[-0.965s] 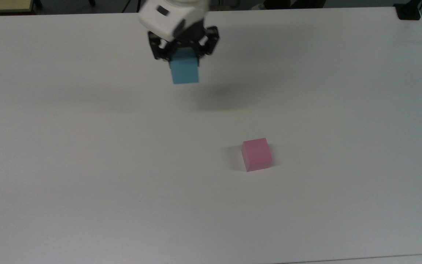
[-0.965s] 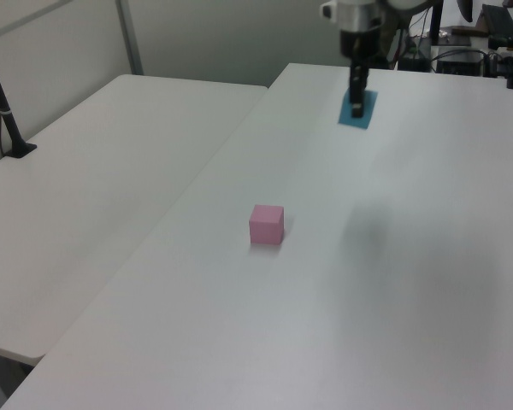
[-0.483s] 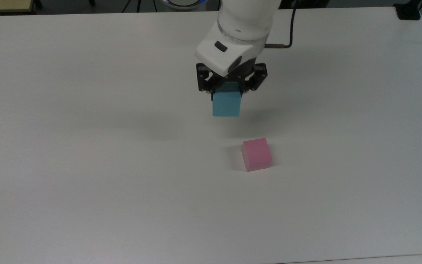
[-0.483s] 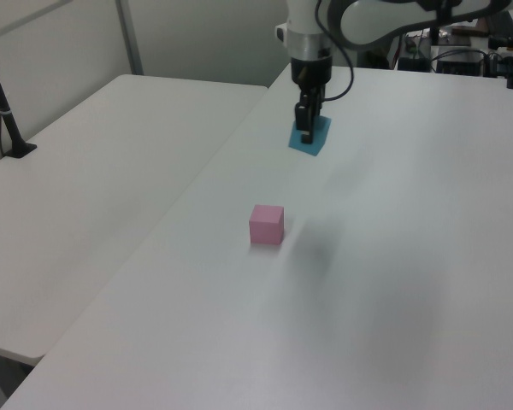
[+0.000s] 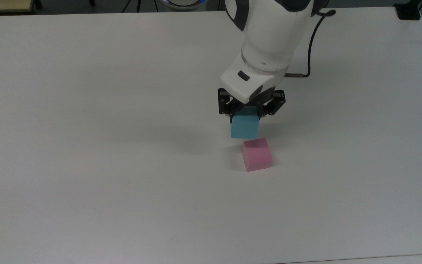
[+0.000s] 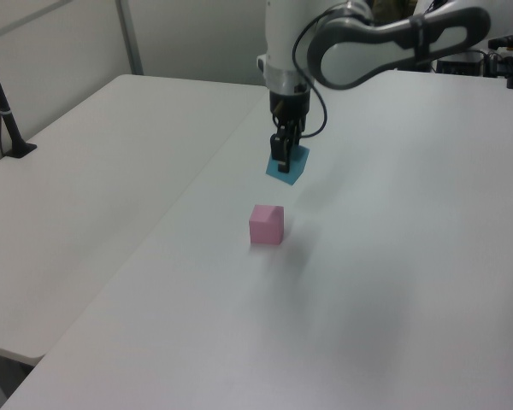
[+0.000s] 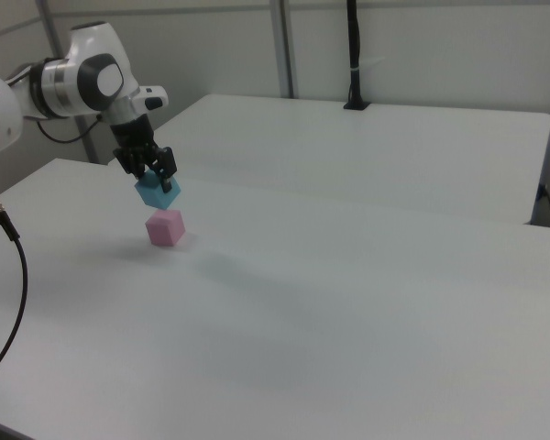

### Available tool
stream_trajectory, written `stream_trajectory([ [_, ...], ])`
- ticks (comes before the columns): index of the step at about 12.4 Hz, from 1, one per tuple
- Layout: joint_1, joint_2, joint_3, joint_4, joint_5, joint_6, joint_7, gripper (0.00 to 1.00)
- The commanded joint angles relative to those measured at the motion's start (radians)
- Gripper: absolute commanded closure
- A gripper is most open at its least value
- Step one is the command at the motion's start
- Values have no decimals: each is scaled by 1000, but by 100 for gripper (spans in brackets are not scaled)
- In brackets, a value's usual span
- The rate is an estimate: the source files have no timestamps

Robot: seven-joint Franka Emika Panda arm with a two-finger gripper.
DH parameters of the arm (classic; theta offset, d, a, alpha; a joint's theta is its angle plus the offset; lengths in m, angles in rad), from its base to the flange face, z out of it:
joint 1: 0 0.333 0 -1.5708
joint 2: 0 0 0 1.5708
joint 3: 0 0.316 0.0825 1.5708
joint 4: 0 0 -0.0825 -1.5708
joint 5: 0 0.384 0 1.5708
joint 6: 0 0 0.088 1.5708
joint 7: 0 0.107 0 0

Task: Put blue cube on pink cube
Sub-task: 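Carry the light-blue cube over the pink cube, then lower the light-blue cube onto the pink cube and open the gripper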

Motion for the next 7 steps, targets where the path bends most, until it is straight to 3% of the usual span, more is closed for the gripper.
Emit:
stream_trajectory([
  [1, 8, 58, 8, 41, 17, 74, 51, 63],
  [7, 28, 107, 20, 37, 19, 105, 51, 61],
])
